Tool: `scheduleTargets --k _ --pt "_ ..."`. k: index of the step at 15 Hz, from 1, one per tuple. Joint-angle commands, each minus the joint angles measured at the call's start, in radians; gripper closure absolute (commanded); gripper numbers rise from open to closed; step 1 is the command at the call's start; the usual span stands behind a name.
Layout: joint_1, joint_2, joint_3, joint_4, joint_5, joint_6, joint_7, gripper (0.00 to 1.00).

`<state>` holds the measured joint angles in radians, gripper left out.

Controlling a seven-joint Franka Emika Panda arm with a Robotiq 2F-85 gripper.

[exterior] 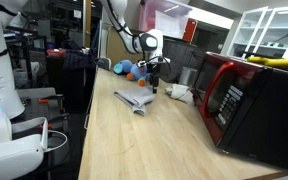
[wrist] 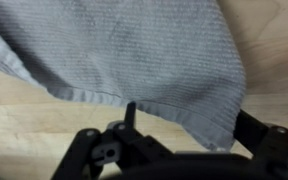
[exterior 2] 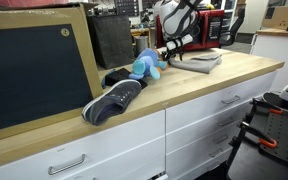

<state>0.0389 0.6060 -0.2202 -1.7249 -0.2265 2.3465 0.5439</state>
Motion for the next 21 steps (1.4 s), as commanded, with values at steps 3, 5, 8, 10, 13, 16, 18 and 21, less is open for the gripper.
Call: scheduleTargets --k 3,5,8,10,13,16,18,21 --pt "0.002 0.028 -0.006 0.037 0.033 -0.014 0.010 0.58" --pt "0.001 0.021 -0.008 0.036 0.034 -0.016 0.009 0.71" --pt "-0.001 -0.009 -0.012 0.016 0.035 0.004 0.009 0.95" --pt "0.001 -0.033 -0.010 0.001 0.039 0.020 0.013 1.00" --pt "0.003 -0.062 -0.003 -0.009 0.056 0.034 0.017 0.97" --pt "0.001 -0.102 0.001 -0.037 0.077 0.075 0.017 0.97" --pt "-0.003 -0.136 0.002 -0.074 0.084 0.125 0.013 0.97" --pt "-0.018 -0.196 -0.001 -0.173 0.103 0.259 -0.001 0.97"
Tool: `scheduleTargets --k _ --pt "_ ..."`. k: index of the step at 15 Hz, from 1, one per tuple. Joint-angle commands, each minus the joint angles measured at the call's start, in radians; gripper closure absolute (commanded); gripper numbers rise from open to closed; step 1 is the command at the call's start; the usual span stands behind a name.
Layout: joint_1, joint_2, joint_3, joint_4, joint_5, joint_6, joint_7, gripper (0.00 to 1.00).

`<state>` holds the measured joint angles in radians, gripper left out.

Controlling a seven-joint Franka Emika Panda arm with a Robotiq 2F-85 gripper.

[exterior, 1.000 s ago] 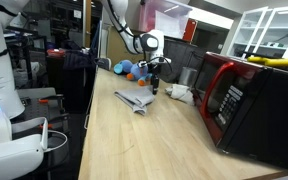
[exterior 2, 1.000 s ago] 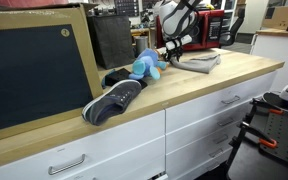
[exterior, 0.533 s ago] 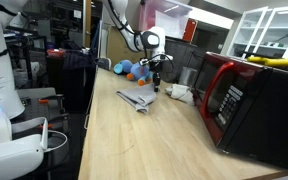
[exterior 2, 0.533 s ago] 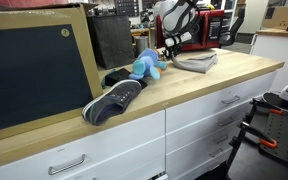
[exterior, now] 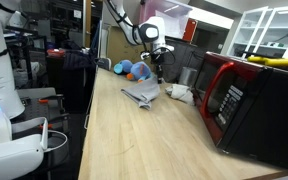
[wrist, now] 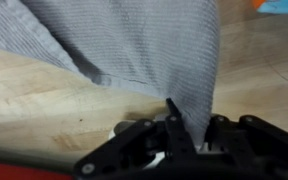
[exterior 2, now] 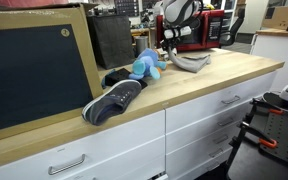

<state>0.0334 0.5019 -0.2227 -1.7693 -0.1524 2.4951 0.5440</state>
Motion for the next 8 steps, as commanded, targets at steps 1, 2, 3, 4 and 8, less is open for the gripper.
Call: scheduleTargets --k 1,2,3,4,8 --pt "-0.021 -0.109 0.002 -0.161 0.039 0.152 -0.013 0.97" --pt "-0.031 -0.129 0.000 -0.199 0.049 0.197 -0.026 0.97" --pt "-0.044 -0.145 0.003 -0.233 0.065 0.234 -0.047 0.97" --pt "-0.060 -0.166 0.006 -0.270 0.082 0.271 -0.071 0.97" --pt "-0.159 -0.233 0.064 -0.388 0.218 0.352 -0.257 0.97"
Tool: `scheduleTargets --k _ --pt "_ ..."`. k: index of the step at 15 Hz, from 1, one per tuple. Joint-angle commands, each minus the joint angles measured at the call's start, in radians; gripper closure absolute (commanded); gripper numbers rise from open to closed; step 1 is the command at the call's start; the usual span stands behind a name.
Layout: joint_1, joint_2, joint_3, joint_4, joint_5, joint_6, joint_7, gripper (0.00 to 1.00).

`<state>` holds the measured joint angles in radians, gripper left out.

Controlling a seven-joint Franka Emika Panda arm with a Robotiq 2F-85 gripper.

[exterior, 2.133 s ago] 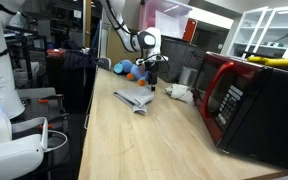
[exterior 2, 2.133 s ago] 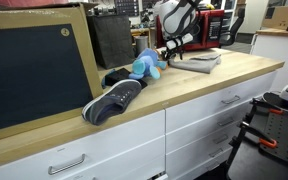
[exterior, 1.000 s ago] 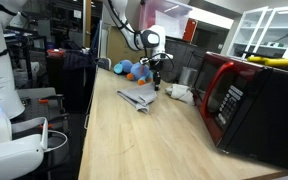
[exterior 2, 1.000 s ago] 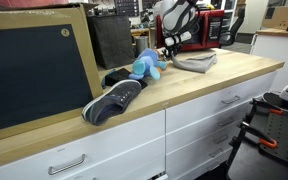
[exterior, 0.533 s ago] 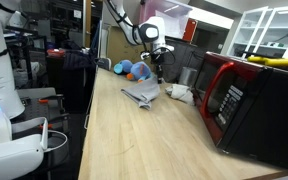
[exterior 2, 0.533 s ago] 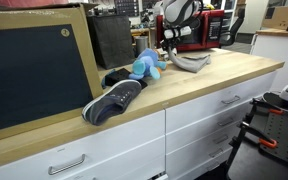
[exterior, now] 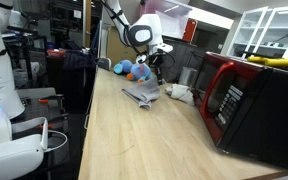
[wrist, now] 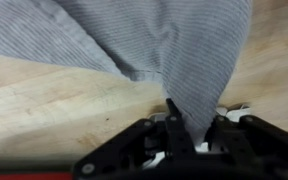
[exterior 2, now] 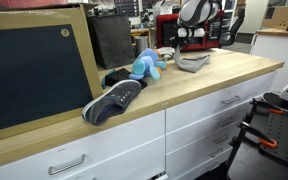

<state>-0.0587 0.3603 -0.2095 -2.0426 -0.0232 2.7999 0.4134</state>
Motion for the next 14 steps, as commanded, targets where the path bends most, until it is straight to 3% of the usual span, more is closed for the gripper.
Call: scheduleTargets --k 1,4,8,14 --pt "-0.103 -0.112 0.079 -0.140 0.139 0.045 -0.198 0.97" --pt "-0.194 -0.156 0.147 -0.175 0.284 -0.001 -0.396 0.97" --pt "-0.261 -0.193 0.175 -0.197 0.411 -0.036 -0.558 0.97" --pt "-0.286 -0.223 0.134 -0.228 0.450 -0.100 -0.677 0.97"
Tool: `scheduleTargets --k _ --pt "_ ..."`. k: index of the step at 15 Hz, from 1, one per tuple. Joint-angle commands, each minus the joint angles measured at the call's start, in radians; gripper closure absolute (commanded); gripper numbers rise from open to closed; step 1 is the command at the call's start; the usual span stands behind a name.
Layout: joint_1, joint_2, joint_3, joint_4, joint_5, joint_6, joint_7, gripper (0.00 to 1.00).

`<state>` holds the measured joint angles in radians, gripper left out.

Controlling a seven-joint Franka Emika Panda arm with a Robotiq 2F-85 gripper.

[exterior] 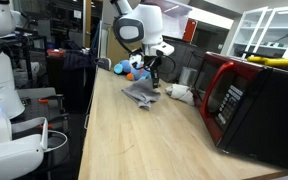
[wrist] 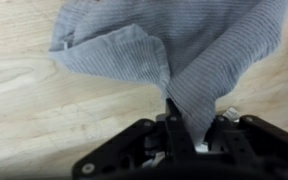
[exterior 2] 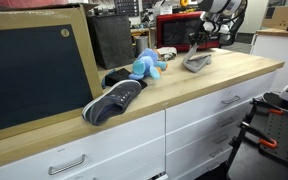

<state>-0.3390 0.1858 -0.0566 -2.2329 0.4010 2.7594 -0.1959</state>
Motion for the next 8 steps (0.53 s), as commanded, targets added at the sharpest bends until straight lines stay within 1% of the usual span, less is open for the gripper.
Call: scheduleTargets --k 1,4,8 --pt "-0.007 -0.048 -0.029 -0.041 0.017 -0.074 -0.074 0.97" --pt "-0.003 -0.045 -0.061 -0.043 -0.007 -0.133 -0.095 0.97" --pt "0.004 -0.040 -0.092 -0.040 -0.034 -0.166 -0.083 0.97"
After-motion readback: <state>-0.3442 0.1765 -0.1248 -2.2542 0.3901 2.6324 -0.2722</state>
